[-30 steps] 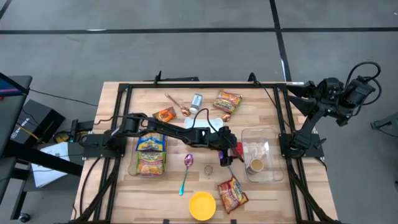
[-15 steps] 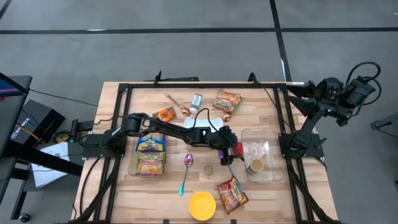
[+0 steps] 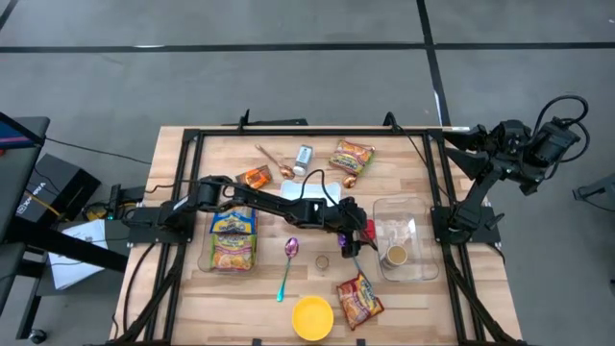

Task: Pick & Place Food Item
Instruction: Put the red seasoning can into the right transparent bin

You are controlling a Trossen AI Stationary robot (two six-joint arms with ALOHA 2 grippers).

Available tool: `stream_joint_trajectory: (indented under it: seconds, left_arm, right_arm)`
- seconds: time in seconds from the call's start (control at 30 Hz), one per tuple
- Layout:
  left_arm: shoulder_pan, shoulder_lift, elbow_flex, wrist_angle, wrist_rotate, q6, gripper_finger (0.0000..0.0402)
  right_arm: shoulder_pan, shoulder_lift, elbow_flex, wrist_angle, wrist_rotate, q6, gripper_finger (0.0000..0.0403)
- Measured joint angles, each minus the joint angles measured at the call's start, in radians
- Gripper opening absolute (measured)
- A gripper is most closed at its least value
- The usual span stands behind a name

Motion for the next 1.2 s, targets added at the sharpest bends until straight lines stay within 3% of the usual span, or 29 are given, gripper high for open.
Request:
stream_joint_trajectory:
  seconds: [0.17, 0.7, 1.07, 1.2]
  left_arm:
    - [0.000, 0.000, 0.000, 0.000, 0.003, 0.009, 0.0304]
    - [0.000, -0.073, -0.001, -0.088, 0.008, 0.020, 0.0304]
    - [0.005, -0.344, -0.001, -0.351, 0.219, 0.070, 0.0304]
    - [0.005, -0.434, -0.001, -0.374, 0.227, 0.057, 0.0304]
  right_arm:
    - [0.000, 0.000, 0.000, -0.003, 0.000, 0.000, 0.0333]
    - [0.000, 0.000, 0.000, -0.049, 0.000, -0.009, 0.0333]
    - [0.099, 0.000, 0.000, -0.214, -0.082, -0.063, 0.0333]
    - [0.155, 0.000, 0.000, -0.234, -0.078, -0.052, 0.0333]
